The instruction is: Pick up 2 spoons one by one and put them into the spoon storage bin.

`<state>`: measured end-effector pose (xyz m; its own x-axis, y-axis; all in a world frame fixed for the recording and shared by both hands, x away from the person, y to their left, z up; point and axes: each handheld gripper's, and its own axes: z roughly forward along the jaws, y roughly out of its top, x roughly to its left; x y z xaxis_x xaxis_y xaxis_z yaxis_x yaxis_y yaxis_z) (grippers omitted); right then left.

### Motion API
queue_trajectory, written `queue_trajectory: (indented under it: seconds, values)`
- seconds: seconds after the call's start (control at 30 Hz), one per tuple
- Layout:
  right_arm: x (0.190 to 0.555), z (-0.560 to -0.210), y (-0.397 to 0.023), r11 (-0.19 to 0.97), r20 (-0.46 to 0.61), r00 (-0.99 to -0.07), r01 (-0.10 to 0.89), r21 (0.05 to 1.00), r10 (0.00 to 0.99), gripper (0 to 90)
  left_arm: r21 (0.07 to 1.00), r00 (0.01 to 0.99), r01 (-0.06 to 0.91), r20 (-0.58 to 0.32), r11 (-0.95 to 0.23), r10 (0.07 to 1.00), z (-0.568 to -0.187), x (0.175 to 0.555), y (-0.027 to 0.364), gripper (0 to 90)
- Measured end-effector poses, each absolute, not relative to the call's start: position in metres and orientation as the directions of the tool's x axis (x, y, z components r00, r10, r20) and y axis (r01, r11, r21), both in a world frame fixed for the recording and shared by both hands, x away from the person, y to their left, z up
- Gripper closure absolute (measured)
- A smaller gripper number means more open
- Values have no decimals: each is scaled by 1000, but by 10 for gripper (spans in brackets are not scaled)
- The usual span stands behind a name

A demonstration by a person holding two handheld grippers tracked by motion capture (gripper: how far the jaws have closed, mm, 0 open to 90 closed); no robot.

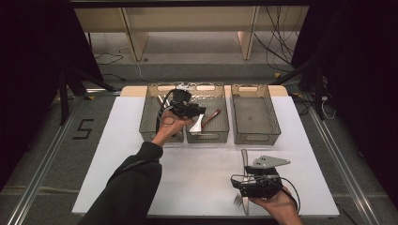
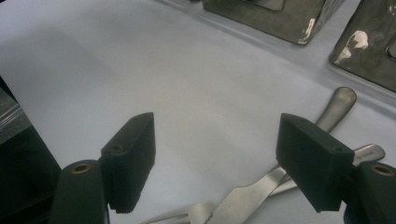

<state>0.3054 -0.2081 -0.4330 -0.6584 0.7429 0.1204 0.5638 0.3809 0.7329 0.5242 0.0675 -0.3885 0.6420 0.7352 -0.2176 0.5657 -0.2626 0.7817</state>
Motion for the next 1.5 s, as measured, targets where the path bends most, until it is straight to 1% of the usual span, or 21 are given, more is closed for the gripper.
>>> queue_trajectory:
  seconds: [0.13,0.27,0.43,0.6,0.73,0.93,1.1,1.2,1.5]
  values:
    - [305,-433,-209,378,118,-654,564,734,747,293,782,646,575,-253,-241,720,-379,511,74,425]
    - [305,-433,-210,376,114,-647,567,733,754,293,784,660,571,-262,-243,704,-373,496,81,361]
    - [307,-433,-212,367,115,-636,572,733,763,295,800,674,554,-269,-229,688,-366,477,92,314]
    - [308,-434,-215,361,110,-621,581,729,776,297,812,681,539,-263,-224,683,-366,458,105,287]
    - [310,-435,-217,356,104,-606,589,726,789,307,818,682,532,-262,-218,683,-370,442,116,284]
    - [314,-437,-220,355,95,-586,603,715,805,332,822,677,531,-264,-207,687,-384,421,131,271]
    - [317,-438,-223,349,89,-569,613,708,818,349,819,686,526,-249,-229,684,-395,408,138,262]
    - [318,-437,-224,341,90,-559,618,709,825,377,821,685,522,-241,-233,687,-402,401,142,257]
    - [326,-438,-229,331,76,-536,622,710,841,526,816,674,532,-246,-227,697,-428,381,155,250]
